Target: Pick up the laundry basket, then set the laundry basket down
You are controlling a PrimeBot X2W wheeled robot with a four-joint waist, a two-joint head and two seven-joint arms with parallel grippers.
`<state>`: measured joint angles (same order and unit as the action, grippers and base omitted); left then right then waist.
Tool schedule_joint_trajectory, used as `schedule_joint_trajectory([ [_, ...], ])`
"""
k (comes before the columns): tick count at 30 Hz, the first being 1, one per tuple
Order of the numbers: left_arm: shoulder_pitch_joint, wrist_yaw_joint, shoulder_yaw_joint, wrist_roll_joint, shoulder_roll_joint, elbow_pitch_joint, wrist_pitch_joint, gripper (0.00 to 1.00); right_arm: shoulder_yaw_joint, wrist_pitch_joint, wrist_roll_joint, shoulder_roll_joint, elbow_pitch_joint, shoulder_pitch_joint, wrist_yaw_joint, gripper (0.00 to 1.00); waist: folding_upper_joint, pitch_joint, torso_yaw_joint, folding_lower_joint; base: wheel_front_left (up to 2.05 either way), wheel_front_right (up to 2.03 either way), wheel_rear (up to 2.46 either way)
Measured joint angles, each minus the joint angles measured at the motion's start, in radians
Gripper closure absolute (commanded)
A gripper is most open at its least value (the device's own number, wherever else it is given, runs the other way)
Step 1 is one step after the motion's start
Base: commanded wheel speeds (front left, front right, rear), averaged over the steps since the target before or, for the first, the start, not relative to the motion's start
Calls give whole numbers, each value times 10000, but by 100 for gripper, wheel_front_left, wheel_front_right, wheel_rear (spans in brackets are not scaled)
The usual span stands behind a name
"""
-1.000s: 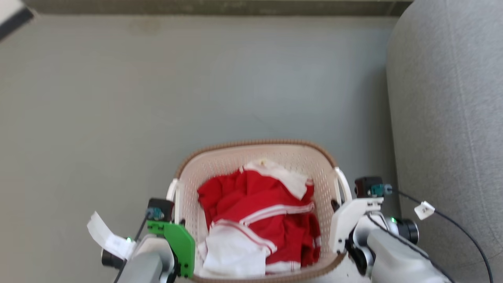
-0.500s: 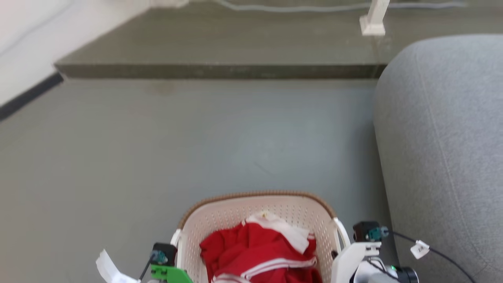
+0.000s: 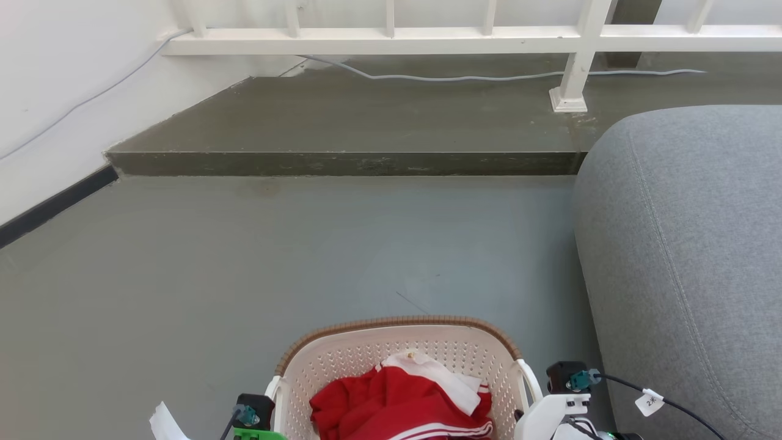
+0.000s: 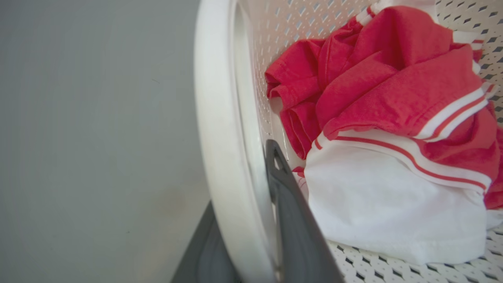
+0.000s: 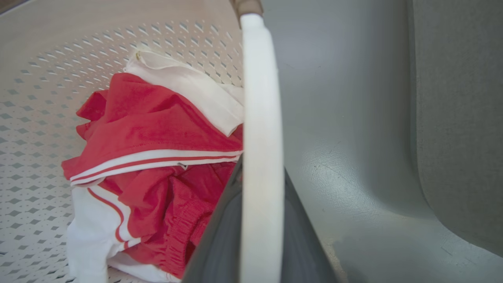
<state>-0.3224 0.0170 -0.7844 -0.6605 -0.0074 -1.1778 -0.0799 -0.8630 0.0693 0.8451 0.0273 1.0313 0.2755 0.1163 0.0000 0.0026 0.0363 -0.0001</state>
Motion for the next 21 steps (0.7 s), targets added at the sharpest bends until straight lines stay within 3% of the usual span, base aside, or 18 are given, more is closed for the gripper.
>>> schedule_joint_trajectory([
  [21, 6, -222, -265, -140, 61, 209, 86, 100, -453, 8, 380, 52, -44, 11, 94, 100, 0, 60, -3, 0, 0, 0, 0],
])
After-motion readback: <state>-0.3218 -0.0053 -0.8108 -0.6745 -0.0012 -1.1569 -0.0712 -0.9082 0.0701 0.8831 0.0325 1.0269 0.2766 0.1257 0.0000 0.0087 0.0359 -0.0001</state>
